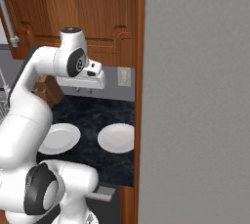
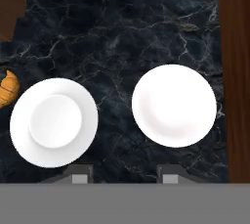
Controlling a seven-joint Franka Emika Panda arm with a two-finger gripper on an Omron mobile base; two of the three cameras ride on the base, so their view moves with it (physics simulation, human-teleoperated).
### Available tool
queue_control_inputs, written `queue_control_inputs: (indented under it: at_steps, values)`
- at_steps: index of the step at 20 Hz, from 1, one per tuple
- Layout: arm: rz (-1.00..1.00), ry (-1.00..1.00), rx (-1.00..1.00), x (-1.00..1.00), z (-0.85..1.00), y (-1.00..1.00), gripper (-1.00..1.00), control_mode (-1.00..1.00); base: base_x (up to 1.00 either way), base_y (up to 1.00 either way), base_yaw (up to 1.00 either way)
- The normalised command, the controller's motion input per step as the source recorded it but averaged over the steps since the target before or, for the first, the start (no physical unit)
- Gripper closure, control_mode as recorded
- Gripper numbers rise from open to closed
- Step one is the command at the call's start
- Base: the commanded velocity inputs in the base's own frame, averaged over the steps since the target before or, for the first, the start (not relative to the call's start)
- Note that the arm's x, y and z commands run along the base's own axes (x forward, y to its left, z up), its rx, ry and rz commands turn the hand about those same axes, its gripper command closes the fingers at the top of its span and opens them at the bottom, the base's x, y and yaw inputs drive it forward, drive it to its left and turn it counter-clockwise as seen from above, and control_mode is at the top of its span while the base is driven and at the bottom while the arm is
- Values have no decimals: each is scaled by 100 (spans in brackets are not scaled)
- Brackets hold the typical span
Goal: Place the pastries on the plates.
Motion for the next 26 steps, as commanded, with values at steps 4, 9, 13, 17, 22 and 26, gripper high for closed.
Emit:
queue_control_inputs:
  at_steps: [4,9,13,17,22,26]
  values:
    - [0,1,0,-7,-5,16,-100,-100,0,0,0]
    - [0,0,-1,-4,-26,85,-100,-100,0,0,0]
    - [0,0,0,0,-21,98,-100,-100,0,0,0]
    - [0,0,0,0,-26,91,-100,-100,0,0,0]
    - [4,0,0,0,-29,78,-100,-100,0,0,0]
    - [7,4,0,-1,-23,68,-100,-100,0,0,0]
